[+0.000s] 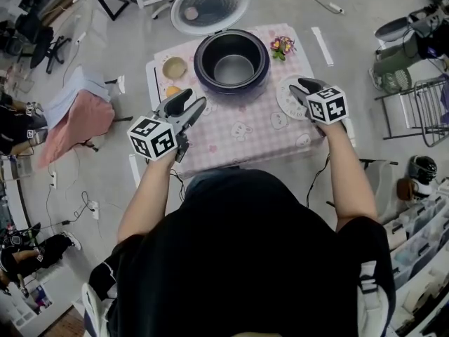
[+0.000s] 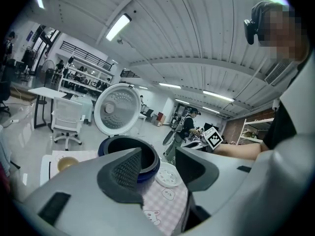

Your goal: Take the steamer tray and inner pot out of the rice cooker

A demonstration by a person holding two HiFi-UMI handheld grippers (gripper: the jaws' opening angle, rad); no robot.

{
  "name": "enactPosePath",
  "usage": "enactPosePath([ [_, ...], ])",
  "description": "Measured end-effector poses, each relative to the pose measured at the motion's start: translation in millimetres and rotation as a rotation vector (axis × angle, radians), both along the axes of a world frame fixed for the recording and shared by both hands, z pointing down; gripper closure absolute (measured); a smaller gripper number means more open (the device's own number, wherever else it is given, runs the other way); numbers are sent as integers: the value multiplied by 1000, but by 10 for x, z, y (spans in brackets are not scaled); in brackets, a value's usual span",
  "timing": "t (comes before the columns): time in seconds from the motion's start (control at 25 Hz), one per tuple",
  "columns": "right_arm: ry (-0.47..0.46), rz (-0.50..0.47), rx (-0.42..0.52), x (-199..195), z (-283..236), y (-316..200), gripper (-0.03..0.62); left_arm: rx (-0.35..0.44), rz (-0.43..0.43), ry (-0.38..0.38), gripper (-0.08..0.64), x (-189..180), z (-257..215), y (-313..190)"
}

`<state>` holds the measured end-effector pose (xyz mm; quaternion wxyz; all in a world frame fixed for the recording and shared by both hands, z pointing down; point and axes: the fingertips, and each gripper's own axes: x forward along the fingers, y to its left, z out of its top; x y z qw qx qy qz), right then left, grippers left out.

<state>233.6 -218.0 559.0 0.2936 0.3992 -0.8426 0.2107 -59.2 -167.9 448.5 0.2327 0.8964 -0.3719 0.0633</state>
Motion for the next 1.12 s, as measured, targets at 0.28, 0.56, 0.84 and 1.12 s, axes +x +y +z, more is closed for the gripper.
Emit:
enactPosePath([
  [0.28, -78, 9, 81, -61, -474, 1, 428, 26, -19, -1, 325, -22, -134, 17],
  [0.56, -140, 26, 81, -19, -571, 13, 425, 21, -35, -12, 325, -38, -86, -9],
  [0.84, -177, 34, 57, -67, -565, -90, 423, 6, -44, -29, 325, -55, -22, -101],
  [1.12, -195, 28, 17, -262, -413, -276, 423, -49, -51, -73, 325, -94, 288, -319],
])
